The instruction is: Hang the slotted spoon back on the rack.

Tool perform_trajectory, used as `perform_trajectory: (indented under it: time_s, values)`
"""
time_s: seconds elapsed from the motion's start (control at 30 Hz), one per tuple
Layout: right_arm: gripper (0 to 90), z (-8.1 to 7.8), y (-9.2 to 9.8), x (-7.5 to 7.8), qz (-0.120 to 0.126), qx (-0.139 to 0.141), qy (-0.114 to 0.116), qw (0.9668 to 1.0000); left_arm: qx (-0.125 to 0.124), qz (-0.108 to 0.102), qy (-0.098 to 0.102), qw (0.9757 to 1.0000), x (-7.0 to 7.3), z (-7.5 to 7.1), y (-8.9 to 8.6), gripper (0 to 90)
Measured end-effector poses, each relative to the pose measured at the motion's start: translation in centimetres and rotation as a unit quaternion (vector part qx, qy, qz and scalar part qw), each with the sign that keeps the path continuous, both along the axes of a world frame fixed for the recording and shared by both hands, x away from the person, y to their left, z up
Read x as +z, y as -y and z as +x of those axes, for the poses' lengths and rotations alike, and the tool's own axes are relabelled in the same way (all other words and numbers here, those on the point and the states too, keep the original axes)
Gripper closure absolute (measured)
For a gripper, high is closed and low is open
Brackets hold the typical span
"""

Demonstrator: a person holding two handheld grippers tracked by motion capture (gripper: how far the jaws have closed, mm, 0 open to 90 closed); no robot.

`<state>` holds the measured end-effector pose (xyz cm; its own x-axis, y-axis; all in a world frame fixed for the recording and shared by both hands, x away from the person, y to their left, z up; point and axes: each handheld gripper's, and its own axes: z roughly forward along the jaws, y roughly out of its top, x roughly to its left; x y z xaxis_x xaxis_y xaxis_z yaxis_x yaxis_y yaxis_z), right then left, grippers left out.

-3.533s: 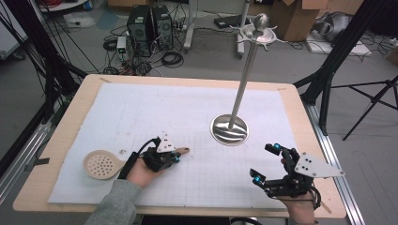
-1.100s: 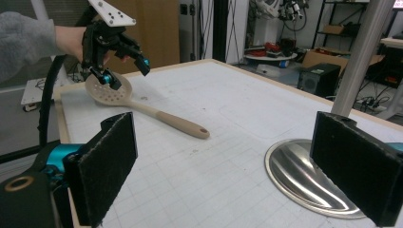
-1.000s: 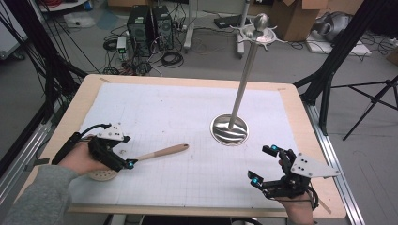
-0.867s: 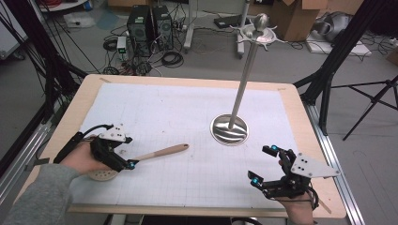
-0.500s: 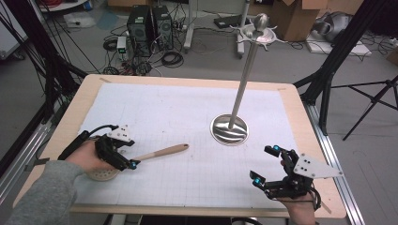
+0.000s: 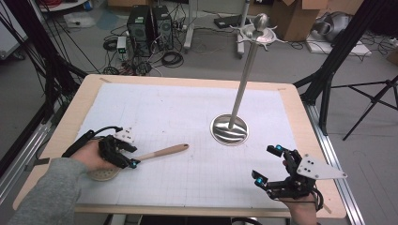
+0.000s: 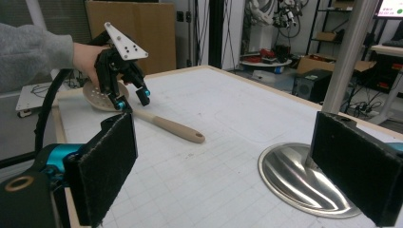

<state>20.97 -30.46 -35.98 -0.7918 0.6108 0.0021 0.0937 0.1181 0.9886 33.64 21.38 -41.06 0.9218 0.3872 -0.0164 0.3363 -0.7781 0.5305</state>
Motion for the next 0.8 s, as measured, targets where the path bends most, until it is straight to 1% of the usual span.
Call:
perform_trajectory:
  time_s: [0.03,0.07,0.1,0.17,0.27,0.37,0.5,0.53,0.6,0.63,0.67,0.7,0.73,0.77,0.8]
  values:
    - [7.5,-0.02,0.02,-0.01,0.000,0.000,-0.002,1.0000,-0.001,0.001,-0.002,1.0000,-0.07,0.03,0.00,45.0]
    - [7.5,-0.02,0.01,-0.01,0.000,0.000,-0.002,1.0000,-0.002,0.003,0.001,1.0000,-0.16,0.02,0.01,46.0]
    - [7.4,0.00,-0.01,-0.02,-0.001,0.002,-0.001,1.0000,-0.004,0.009,-0.001,0.9999,-0.17,0.05,-0.01,46.6]
    - [7.5,-0.03,-0.08,-0.02,0.000,0.003,-0.004,1.0000,-0.004,0.008,0.004,1.0000,-0.34,0.02,-0.01,49.3]
    - [7.5,0.00,-0.10,-0.04,-0.001,0.002,-0.002,1.0000,-0.001,0.011,0.001,0.9999,-0.47,0.01,-0.10,50.4]
    - [7.4,0.03,-0.12,-0.06,-0.002,0.003,-0.003,1.0000,-0.006,0.020,-0.001,0.9998,-0.56,0.05,-0.20,51.9]
    - [7.5,0.04,-0.15,-0.06,-0.002,0.003,-0.003,1.0000,-0.002,0.017,-0.003,0.9999,-0.60,0.03,-0.17,53.6]
    - [7.4,0.06,-0.15,-0.07,-0.002,0.004,-0.002,1.0000,0.003,0.015,-0.005,0.9999,-0.62,0.00,-0.13,54.2]
    - [7.5,0.07,-0.17,-0.05,-0.003,0.003,-0.001,1.0000,0.000,0.016,-0.003,0.9999,-0.59,0.01,-0.14,56.8]
    - [7.4,0.03,-0.19,-0.06,-0.002,0.004,-0.005,1.0000,-0.004,0.019,-0.003,0.9998,-0.54,0.00,-0.14,57.7]
    - [7.4,0.03,-0.19,-0.06,-0.002,0.004,-0.005,1.0000,-0.003,0.014,-0.002,0.9999,-0.61,-0.09,-0.10,59.8]
    - [7.5,0.03,-0.19,-0.06,-0.002,0.004,-0.005,1.0000,-0.009,0.015,0.001,0.9998,-0.62,-0.09,-0.12,60.8]
    - [7.4,0.02,-0.17,-0.06,-0.002,0.003,-0.007,1.0000,-0.008,0.011,0.002,0.9999,-0.68,-0.16,-0.11,61.6]
    - [7.4,0.03,-0.16,-0.07,-0.001,0.003,-0.007,1.0000,-0.011,0.012,0.003,0.9999,-0.66,-0.20,-0.13,62.6]
    - [7.4,0.12,-0.13,-0.08,-0.002,0.003,-0.002,1.0000,-0.013,0.011,0.005,0.9998,-0.68,-0.25,-0.13,64.0]
